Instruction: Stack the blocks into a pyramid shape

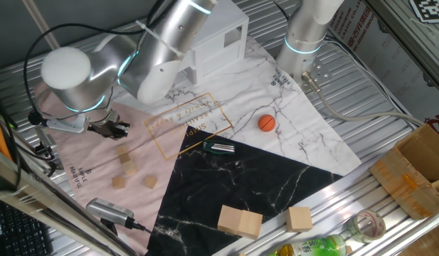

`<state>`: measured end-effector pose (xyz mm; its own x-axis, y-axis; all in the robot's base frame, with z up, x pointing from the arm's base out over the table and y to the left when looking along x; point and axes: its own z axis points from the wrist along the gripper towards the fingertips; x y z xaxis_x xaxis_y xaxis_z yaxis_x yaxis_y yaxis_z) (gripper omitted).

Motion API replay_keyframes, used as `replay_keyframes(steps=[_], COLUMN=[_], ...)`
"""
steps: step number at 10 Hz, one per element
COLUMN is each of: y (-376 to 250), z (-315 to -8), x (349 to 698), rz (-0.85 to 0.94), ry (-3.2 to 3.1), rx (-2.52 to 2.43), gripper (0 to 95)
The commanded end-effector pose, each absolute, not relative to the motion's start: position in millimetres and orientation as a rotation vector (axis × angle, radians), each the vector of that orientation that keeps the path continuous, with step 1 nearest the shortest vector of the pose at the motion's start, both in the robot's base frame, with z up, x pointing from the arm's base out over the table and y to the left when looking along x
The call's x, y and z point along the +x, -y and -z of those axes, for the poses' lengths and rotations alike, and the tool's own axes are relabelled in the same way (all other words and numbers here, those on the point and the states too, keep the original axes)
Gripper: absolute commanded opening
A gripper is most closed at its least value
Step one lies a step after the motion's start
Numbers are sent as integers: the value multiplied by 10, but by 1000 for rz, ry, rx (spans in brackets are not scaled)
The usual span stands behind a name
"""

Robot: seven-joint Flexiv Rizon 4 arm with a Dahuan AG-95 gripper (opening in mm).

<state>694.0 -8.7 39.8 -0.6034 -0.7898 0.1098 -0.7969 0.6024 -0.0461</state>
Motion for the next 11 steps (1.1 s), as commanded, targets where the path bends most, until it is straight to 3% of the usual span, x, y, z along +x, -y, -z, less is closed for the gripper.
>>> replay_keyframes(steps=[1,11], y=[78,307], z=[-398,-520], x=[6942,6691], rz=[-135,-84], ry=[2749,2881], rx=[1348,1163], gripper=[0,0])
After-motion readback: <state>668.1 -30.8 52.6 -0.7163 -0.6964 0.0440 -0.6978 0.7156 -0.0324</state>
